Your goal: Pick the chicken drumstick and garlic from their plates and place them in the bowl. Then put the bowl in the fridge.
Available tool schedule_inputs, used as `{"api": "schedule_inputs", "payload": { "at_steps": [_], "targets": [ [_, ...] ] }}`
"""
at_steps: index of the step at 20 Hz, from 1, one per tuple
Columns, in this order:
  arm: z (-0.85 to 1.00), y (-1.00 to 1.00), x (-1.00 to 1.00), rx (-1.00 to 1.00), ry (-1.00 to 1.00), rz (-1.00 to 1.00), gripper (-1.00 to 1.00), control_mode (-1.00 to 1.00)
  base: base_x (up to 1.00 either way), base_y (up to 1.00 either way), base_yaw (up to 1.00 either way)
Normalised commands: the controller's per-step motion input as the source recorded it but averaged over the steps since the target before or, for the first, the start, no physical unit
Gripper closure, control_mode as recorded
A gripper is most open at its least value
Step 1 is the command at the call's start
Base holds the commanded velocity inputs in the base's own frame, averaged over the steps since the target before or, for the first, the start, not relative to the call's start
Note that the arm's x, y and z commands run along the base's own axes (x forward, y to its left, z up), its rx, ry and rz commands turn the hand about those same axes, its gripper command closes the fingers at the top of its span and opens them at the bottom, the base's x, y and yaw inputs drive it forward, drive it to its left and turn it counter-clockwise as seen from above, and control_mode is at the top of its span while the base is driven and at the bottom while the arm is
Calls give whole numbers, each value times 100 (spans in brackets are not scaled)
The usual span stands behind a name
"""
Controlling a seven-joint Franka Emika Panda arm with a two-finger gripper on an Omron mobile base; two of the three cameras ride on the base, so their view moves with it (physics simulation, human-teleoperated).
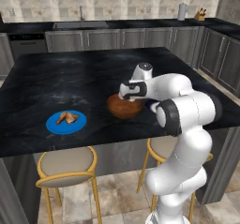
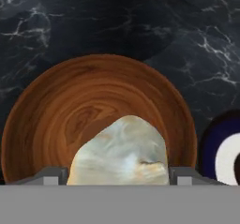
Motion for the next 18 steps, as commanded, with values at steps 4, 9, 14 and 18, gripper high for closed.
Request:
{"api": "schedule_inputs", "payload": {
  "at_steps": [4,9,14,18],
  "targets": [
    [-44,41,2,-1,7,-12,100,-100,0,0,0],
    [-36,24,4,0,0,-6,100,-100,0,0,0],
    [-14,13,1,0,7,0,100,-100,0,0,0],
    [-5,2,0,0,9,0,100,-100,0,0,0]
  ]
}}
